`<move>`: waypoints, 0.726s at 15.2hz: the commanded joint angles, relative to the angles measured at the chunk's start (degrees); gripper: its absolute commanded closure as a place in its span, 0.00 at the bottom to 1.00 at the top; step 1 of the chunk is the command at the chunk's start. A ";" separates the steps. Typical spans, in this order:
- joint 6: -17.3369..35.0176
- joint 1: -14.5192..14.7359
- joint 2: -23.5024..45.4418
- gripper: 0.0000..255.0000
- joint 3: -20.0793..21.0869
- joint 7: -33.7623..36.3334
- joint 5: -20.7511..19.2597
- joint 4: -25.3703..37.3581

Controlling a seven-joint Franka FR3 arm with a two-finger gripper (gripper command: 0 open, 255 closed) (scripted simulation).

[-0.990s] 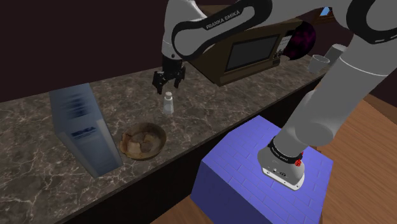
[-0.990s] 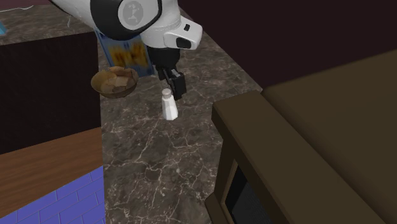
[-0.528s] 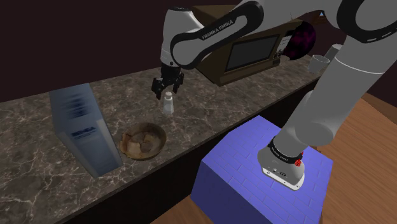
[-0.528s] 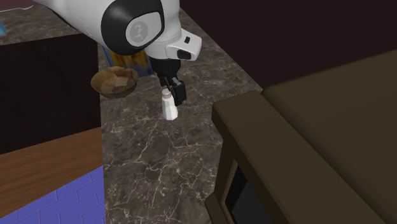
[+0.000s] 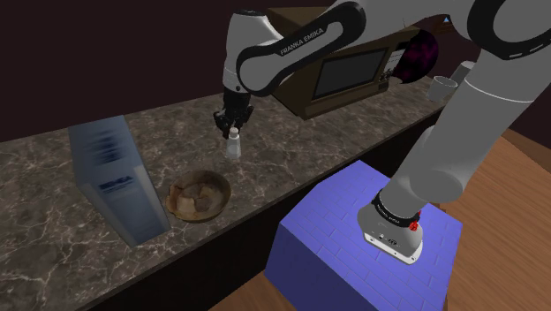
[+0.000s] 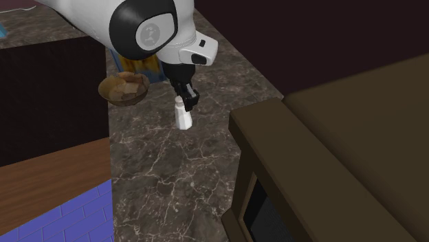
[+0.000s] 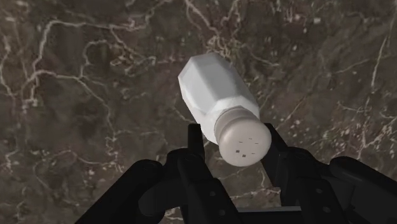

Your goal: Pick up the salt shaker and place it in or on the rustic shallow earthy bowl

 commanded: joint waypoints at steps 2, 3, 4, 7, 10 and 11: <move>-0.01 -0.01 0.01 1.00 -0.01 -0.01 0.00 -0.03; -0.02 -0.01 0.00 1.00 -0.01 -0.01 0.00 -0.04; 0.00 -0.01 0.01 1.00 -0.01 -0.01 0.00 -0.04; 0.00 -0.01 0.02 1.00 -0.01 0.00 -0.01 -0.04; -2.23 -0.08 -1.29 1.00 -0.02 0.00 0.20 0.92; -2.98 -0.10 -1.70 1.00 -0.03 0.00 0.26 1.26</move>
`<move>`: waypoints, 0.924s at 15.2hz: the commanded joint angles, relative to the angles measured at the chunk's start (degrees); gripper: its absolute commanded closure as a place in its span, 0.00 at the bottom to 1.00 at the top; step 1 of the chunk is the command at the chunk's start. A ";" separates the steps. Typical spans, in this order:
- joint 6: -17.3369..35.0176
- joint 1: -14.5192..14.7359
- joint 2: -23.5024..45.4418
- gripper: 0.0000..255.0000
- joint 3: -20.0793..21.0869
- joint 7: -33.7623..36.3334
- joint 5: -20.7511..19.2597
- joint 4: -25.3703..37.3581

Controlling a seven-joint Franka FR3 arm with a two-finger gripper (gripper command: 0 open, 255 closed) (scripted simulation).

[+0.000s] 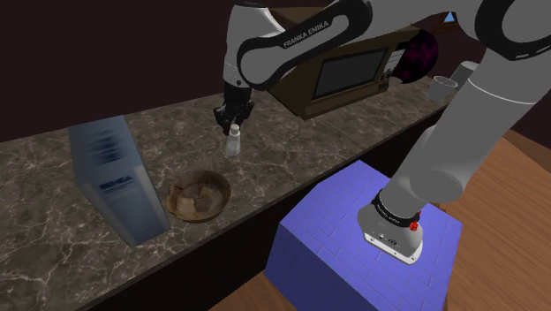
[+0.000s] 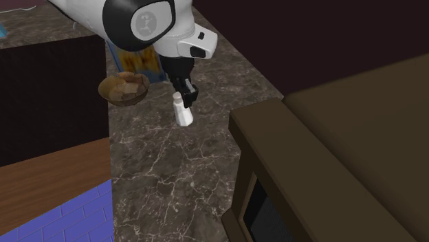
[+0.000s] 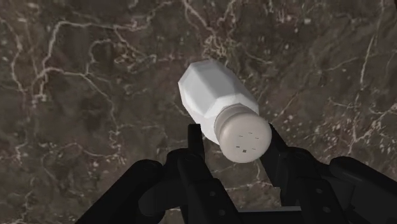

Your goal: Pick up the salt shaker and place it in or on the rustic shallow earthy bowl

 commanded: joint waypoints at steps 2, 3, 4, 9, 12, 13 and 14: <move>-2.28 -0.06 -0.87 1.00 -0.04 0.08 0.06 1.41; -3.02 -0.08 -1.24 1.00 -0.05 0.09 0.11 1.79; -3.77 -0.10 -1.61 1.00 -0.06 0.10 0.16 2.18; -7.53 -0.19 -3.26 1.00 -0.14 0.20 0.33 4.31; -9.78 -0.24 -4.10 1.00 -0.20 0.28 0.40 5.74; -10.54 -0.25 -4.36 1.00 -0.22 0.32 0.42 6.24; -11.29 -0.27 -4.61 1.00 -0.24 0.35 0.43 6.75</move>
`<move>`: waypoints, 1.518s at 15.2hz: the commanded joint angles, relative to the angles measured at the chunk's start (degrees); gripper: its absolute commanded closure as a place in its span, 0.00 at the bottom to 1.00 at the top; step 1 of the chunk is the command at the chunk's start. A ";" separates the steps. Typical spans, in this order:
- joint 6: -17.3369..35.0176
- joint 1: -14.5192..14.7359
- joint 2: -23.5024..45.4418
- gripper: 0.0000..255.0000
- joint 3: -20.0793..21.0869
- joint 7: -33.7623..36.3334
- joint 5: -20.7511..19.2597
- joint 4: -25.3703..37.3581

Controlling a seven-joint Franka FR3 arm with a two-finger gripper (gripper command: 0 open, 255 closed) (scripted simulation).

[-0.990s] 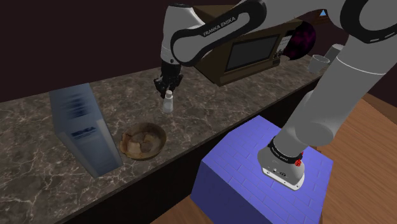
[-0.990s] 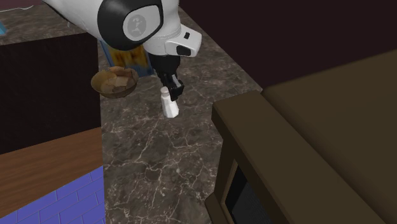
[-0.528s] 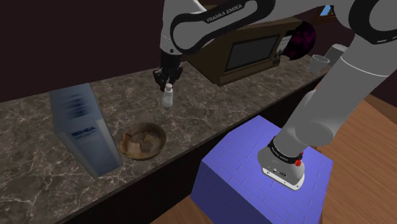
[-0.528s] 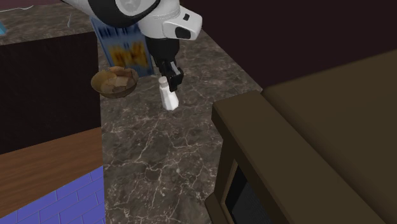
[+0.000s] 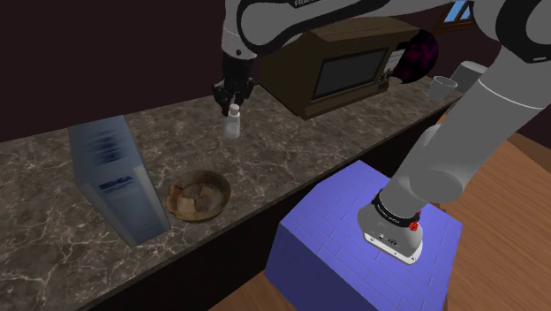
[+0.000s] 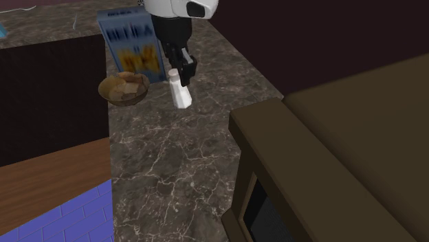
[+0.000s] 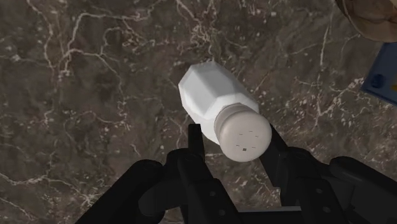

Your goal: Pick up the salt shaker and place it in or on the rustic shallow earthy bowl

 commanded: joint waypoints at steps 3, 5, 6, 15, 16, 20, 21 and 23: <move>-3.06 -0.05 -0.87 1.00 -0.07 0.19 0.03 2.20; -4.57 -0.08 -1.25 1.00 -0.11 0.27 0.04 3.33; -5.33 -0.10 -1.42 1.00 -0.13 0.32 0.04 3.92; -11.80 -0.22 -2.39 1.00 -0.30 0.77 -0.05 9.46; -11.89 0.38 -2.88 1.00 0.38 2.05 -0.01 9.20; -12.38 2.73 -4.32 1.00 3.22 7.29 0.07 8.81; -12.53 3.32 -4.54 1.00 3.95 8.64 0.06 8.88; -12.86 4.48 -4.81 1.00 5.46 11.37 -0.02 9.22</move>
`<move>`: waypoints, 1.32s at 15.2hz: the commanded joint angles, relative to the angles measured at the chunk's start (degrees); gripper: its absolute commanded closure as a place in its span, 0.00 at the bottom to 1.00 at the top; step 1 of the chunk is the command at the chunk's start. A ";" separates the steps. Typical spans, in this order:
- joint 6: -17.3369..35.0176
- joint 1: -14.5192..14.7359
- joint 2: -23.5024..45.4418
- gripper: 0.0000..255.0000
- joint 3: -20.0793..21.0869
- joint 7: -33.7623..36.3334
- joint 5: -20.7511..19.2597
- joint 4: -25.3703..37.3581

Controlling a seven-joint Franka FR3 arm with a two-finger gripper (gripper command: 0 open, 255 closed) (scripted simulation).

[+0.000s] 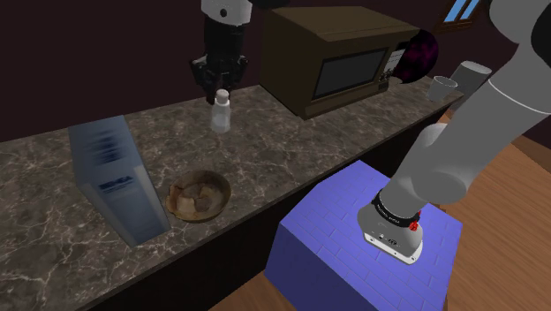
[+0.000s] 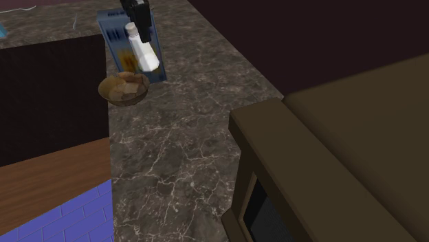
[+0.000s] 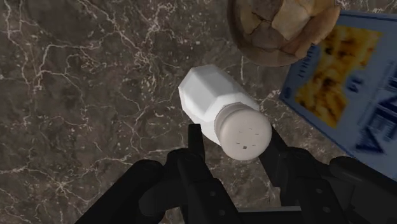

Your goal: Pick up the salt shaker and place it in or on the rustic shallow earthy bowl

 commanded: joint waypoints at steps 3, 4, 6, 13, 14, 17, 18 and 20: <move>-0.91 2.35 -0.38 1.00 3.02 5.67 -0.23 1.04; -1.12 2.93 -0.24 1.00 3.81 7.11 -0.38 1.51; -1.57 4.09 0.23 1.00 5.41 10.05 -0.78 2.64; -0.23 6.37 1.81 1.00 8.47 15.61 -1.89 3.14; 0.53 6.38 1.84 1.00 8.49 15.59 -1.89 2.41; 2.83 6.43 2.00 1.00 8.56 15.52 -1.89 0.25; 3.59 6.45 2.08 1.00 8.59 15.51 -1.91 -0.44; 5.11 6.48 2.27 1.00 8.64 15.50 -1.96 -1.78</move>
